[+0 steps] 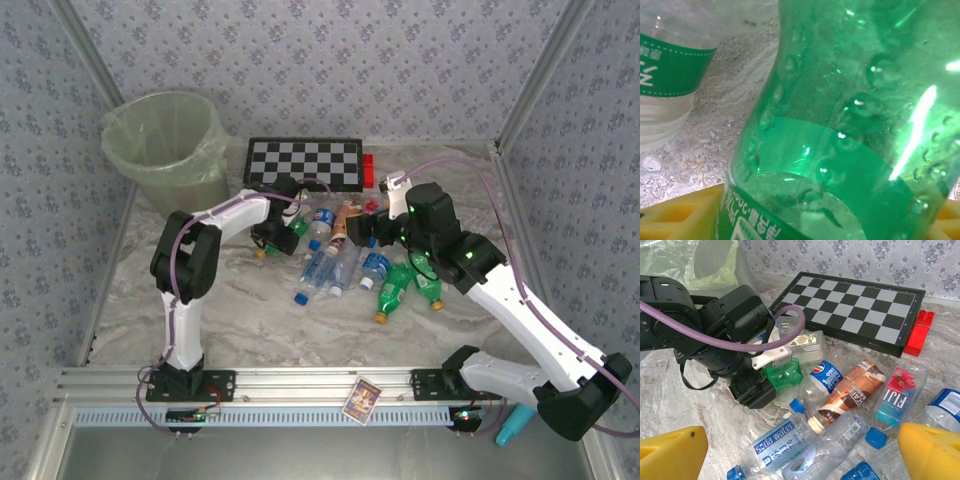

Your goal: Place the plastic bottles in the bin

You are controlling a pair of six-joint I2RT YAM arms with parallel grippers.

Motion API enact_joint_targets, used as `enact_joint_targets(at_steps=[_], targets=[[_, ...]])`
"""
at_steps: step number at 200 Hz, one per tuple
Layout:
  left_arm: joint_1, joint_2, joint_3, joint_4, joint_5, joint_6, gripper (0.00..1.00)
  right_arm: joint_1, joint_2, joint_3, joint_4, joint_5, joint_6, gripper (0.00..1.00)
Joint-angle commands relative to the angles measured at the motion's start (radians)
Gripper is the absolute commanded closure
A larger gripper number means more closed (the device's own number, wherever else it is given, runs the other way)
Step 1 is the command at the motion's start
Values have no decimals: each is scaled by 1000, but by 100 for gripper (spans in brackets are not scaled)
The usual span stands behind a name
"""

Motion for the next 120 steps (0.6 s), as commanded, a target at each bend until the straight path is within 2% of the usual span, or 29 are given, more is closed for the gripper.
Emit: enact_joint_targets(at_steps=[1, 72, 120], targets=[[-11, -56, -12, -23, -13, 5, 36, -4, -12, 18, 23, -4, 20, 1], [-32, -249, -79, -78, -18, -60, 36, -4, -23, -5, 52, -4, 42, 1], [-21, -412, -39, -145, -20, -123, 35, 1, -9, 13, 84, -29, 58, 1]])
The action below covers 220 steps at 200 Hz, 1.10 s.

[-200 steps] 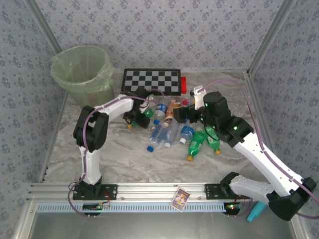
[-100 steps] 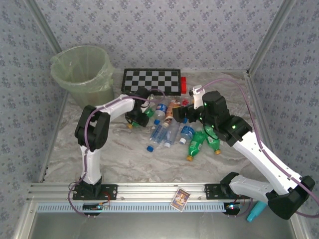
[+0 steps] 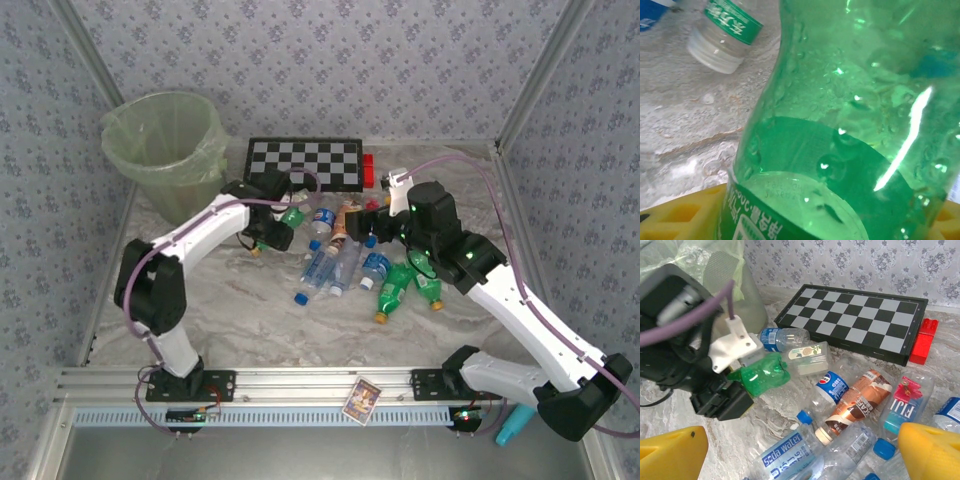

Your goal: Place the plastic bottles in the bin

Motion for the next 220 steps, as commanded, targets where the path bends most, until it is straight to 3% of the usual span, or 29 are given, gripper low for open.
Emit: enact_joint_targets(at_steps=[1, 61, 126, 151, 220], targets=[[9, -102, 44, -63, -13, -47, 35, 1, -6, 13, 37, -24, 24, 1], [147, -226, 248, -160, 9, -94, 36, 30, 63, 89, 57, -54, 9, 1], [396, -230, 520, -205, 94, -212, 38, 76, 102, 144, 43, -40, -20, 1], [458, -184, 623, -198, 98, -263, 38, 82, 92, 149, 30, -32, -23, 1], [507, 58, 950, -232, 41, -312, 37, 95, 69, 143, 10, -5, -31, 1]])
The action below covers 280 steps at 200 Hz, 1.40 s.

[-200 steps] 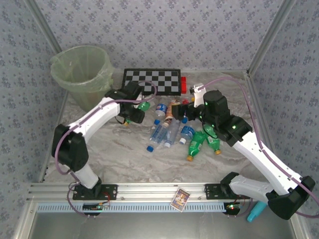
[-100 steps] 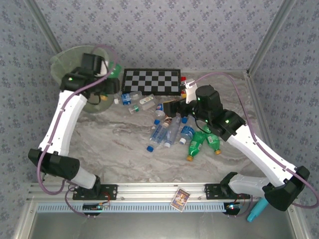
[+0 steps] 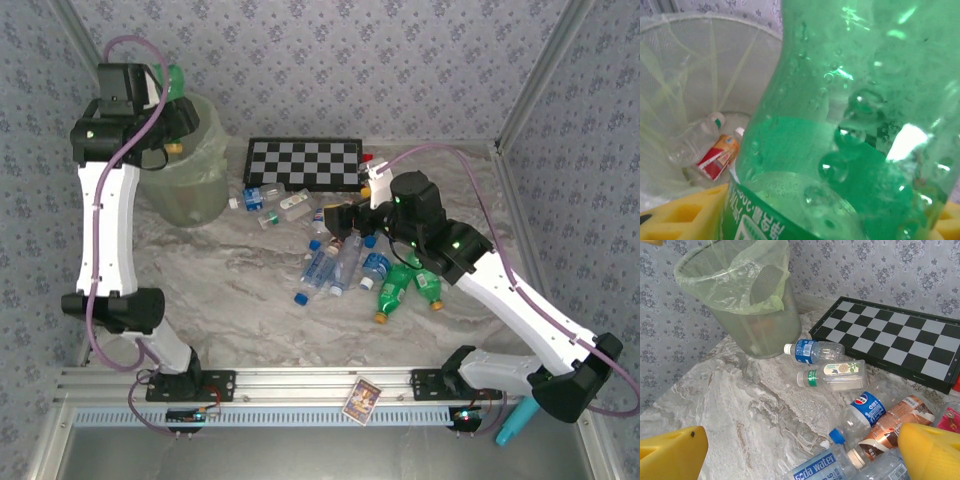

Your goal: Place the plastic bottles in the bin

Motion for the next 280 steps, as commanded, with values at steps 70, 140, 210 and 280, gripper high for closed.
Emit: enact_joint_targets(at_steps=[70, 140, 210, 280], targets=[[58, 224, 160, -38, -98, -10, 37, 4, -44, 25, -32, 60, -44, 1], [66, 262, 165, -39, -59, -3, 23, -6, -29, 27, -35, 54, -44, 1], [60, 212, 130, -37, -34, -31, 0, -12, 7, 34, -17, 43, -34, 1], [-32, 114, 27, -40, -57, -29, 0, -19, 55, 36, 17, 36, 12, 1]])
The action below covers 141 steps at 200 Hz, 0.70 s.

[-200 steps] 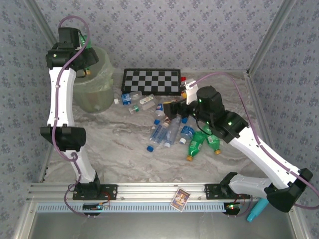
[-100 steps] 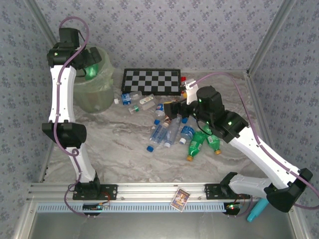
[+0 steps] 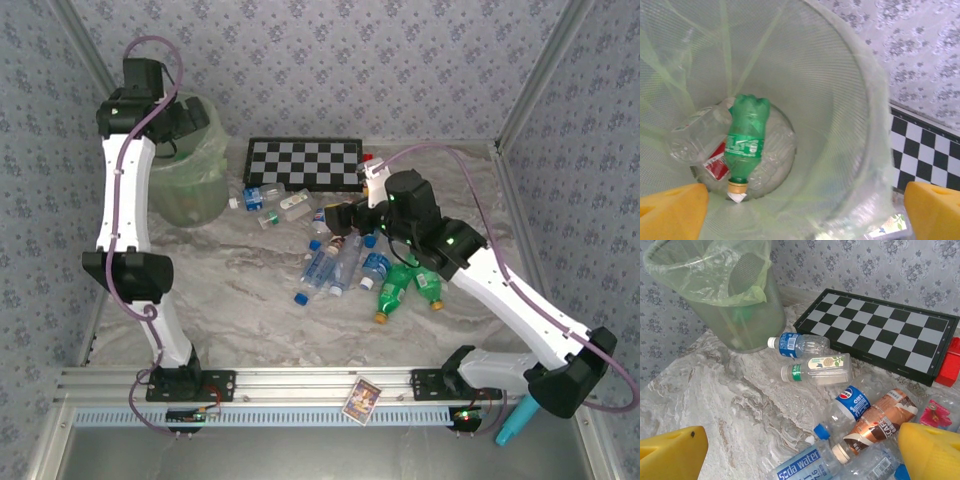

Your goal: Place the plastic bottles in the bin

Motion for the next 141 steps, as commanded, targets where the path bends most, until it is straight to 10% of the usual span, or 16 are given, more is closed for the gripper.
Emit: enact_joint_targets(at_steps=[1, 141], targets=[[-37, -69, -28, -10, -6, -7, 0, -7, 11, 34, 25, -4, 27, 1], [-273, -383, -691, 262, 156, -84, 0, -133, 28, -107, -425, 267, 460, 6]])
